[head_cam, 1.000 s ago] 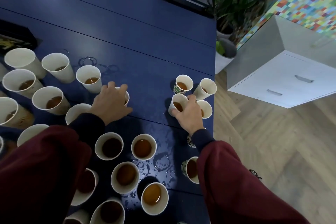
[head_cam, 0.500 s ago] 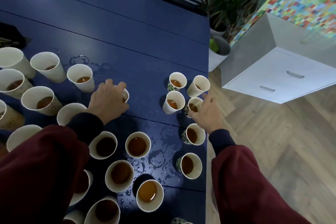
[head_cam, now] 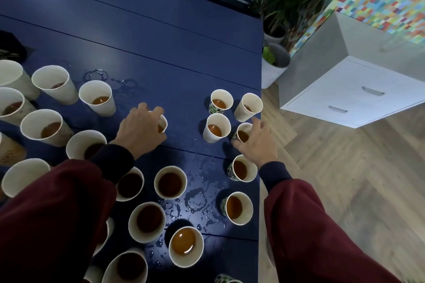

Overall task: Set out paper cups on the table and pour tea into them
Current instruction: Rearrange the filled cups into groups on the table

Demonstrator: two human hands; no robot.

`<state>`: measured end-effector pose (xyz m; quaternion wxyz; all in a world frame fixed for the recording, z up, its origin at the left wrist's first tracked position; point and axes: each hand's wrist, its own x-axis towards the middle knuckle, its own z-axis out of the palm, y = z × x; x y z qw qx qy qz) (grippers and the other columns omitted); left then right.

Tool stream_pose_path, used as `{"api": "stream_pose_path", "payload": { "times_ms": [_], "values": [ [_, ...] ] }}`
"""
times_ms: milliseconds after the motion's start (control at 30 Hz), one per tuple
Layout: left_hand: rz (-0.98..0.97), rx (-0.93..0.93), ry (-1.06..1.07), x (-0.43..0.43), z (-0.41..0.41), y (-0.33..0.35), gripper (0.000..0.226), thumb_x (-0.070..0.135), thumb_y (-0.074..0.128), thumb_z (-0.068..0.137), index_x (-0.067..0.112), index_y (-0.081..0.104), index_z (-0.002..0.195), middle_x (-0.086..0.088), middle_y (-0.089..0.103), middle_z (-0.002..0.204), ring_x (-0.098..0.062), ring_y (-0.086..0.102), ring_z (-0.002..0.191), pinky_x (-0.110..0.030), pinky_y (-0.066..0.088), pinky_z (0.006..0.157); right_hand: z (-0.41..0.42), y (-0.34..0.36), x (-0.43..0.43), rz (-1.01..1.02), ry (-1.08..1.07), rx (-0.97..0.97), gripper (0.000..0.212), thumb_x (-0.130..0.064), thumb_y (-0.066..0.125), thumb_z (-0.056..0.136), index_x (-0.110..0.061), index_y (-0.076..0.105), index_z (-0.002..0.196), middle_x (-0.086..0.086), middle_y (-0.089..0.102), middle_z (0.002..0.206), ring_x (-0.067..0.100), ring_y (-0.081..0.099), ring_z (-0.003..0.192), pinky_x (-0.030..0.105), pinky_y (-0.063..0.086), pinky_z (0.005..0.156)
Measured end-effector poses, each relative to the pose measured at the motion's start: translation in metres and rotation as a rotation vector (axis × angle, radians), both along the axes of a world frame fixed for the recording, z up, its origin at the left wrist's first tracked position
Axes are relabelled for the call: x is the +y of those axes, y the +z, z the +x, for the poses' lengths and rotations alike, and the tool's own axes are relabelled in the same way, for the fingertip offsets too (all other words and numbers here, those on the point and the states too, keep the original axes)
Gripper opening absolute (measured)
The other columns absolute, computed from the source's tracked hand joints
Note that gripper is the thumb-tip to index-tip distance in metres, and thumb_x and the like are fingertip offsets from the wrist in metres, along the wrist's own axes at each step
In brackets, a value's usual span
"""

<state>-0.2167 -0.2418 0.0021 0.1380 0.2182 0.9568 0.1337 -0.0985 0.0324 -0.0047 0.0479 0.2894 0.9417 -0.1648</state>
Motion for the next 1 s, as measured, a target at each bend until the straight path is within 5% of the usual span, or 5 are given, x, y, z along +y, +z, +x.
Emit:
{"api": "stream_pose_path", "payload": {
  "times_ms": [167,367,467,633,1000],
  "values": [
    [-0.019,-0.012,-0.001,0.002,0.0,-0.001,0.047,0.035,0.068,0.087,0.019,0.049,0.126,-0.012,0.049,0.117,-0.031,0.052,0.106,-0.046,0.052,0.085,-0.018,0.006,-0.033,-0.023,0.204,0.222,0.073,-0.044,0.077,0.075,-0.009,0.05,0.133,0.013,0.052,0.128,0.033,0.052,0.117,0.044,0.049,0.09],
    [-0.02,-0.013,-0.006,0.003,0.002,-0.002,0.047,0.036,0.068,0.088,0.02,0.048,0.128,-0.012,0.049,0.119,-0.031,0.052,0.106,-0.044,0.051,0.083,-0.035,-0.001,-0.054,-0.098,0.327,0.083,0.092,-0.033,0.082,0.067,-0.014,0.038,0.146,0.011,0.047,0.135,0.033,0.049,0.121,0.045,0.049,0.097],
    [-0.011,-0.01,-0.004,0.002,0.001,-0.003,0.047,0.036,0.068,0.087,0.02,0.048,0.127,-0.012,0.049,0.118,-0.031,0.052,0.105,-0.045,0.052,0.084,-0.036,-0.004,-0.051,-0.046,0.358,0.066,0.077,-0.029,0.077,0.081,-0.016,0.04,0.147,0.012,0.045,0.14,0.035,0.052,0.122,0.045,0.049,0.098],
    [-0.002,0.001,-0.002,0.003,0.001,-0.004,0.041,0.034,0.066,0.087,0.019,0.05,0.121,-0.011,0.049,0.112,-0.03,0.052,0.1,-0.047,0.053,0.081,-0.036,-0.005,-0.042,0.019,0.321,0.092,0.059,-0.029,0.071,0.087,-0.013,0.046,0.138,0.015,0.051,0.123,0.037,0.057,0.105,0.045,0.051,0.086],
    [0.074,0.073,0.016,0.002,0.01,0.01,0.041,0.033,0.07,0.084,0.015,0.055,0.117,-0.012,0.048,0.105,-0.032,0.051,0.094,-0.041,0.043,0.069,0.011,0.027,-0.04,-0.081,0.184,0.226,0.08,-0.05,0.079,0.079,-0.015,0.043,0.142,0.008,0.049,0.134,0.025,0.05,0.121,0.03,0.04,0.089]
  ]
}}
